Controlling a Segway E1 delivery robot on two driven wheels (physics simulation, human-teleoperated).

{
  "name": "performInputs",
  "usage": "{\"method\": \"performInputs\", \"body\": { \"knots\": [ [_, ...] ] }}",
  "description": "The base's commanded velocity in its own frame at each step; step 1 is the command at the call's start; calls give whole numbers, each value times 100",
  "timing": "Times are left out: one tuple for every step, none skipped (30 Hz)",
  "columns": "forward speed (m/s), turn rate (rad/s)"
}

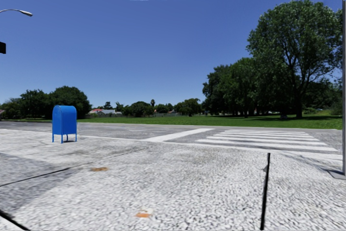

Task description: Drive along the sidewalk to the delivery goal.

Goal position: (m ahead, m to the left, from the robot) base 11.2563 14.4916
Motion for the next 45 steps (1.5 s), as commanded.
{"method": "performInputs", "body": {
  "knots": [
    [200,72],
    [200,73],
    [200,77],
    [200,79],
    [200,80],
    [200,80],
    [200,80],
    [200,80],
    [200,80],
    [200,80],
    [200,80],
    [200,80],
    [200,81],
    [200,81],
    [200,81],
    [200,81],
    [200,81],
    [200,81],
    [200,81],
    [200,81],
    [200,81],
    [200,81],
    [200,81],
    [200,81],
    [200,81],
    [200,81],
    [200,81],
    [200,81],
    [200,75],
    [200,71],
    [200,70],
    [200,70],
    [200,0],
    [200,0],
    [200,0],
    [200,0],
    [200,0],
    [200,0],
    [200,0],
    [200,0],
    [200,0],
    [200,0],
    [200,0],
    [200,0],
    [200,0]
  ]
}}
